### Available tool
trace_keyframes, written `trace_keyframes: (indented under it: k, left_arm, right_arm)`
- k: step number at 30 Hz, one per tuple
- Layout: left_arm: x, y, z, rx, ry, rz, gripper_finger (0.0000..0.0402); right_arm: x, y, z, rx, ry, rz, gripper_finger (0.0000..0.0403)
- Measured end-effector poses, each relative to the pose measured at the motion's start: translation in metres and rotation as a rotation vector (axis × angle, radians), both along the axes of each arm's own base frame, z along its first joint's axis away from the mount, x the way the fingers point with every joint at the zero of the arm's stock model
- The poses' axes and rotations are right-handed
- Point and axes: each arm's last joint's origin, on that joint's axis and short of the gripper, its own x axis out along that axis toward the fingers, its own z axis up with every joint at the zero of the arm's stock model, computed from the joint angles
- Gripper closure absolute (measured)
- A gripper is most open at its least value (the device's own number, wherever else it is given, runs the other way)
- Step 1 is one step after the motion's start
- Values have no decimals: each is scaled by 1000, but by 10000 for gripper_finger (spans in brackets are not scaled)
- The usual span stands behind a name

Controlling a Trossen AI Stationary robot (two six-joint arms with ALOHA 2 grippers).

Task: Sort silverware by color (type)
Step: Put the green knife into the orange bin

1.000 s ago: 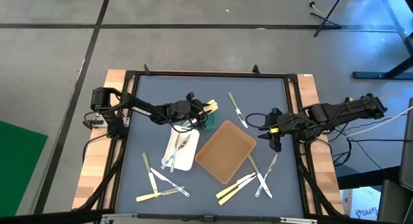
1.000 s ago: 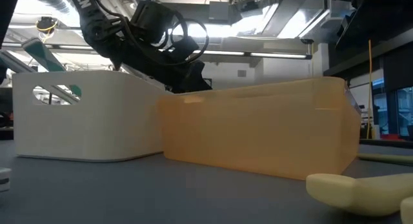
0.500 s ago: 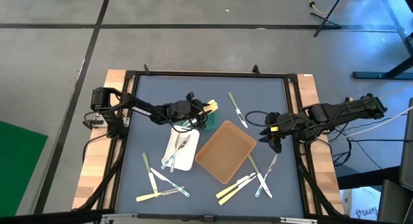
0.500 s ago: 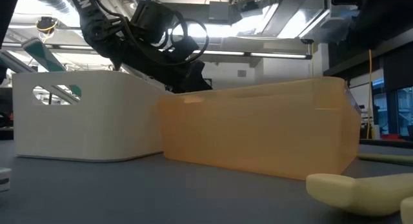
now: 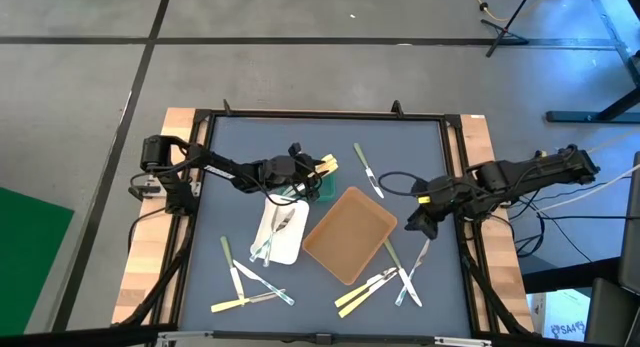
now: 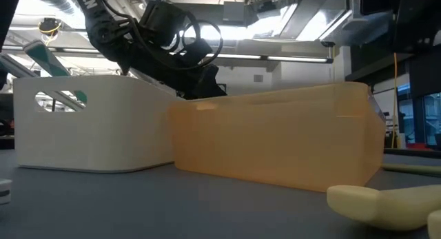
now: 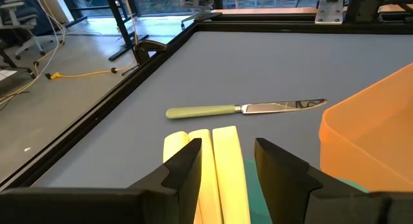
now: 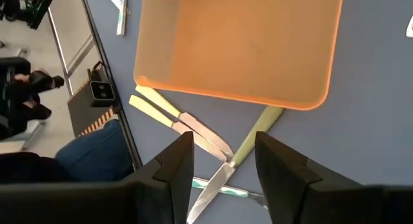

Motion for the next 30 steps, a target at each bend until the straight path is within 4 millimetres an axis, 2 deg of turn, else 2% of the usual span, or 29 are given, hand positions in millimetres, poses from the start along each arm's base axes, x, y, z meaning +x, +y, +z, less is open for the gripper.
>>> trace_keyframes:
  k: [7,13,24,30]
  left_arm:
    - [0,0,0,0,0,0,264]
    - [0,0,0,0,0,0,264]
    - [0,0,0,0,0,0,264]
    - [0,0,0,0,0,0,264]
  right_arm:
    - [10,8,-10,67,99,-9,253]
    - [17,30,-23,74,206,22,253]
    - [24,70,-55,-10,382,-177,253]
    - [34,91,-76,-18,422,-204,253]
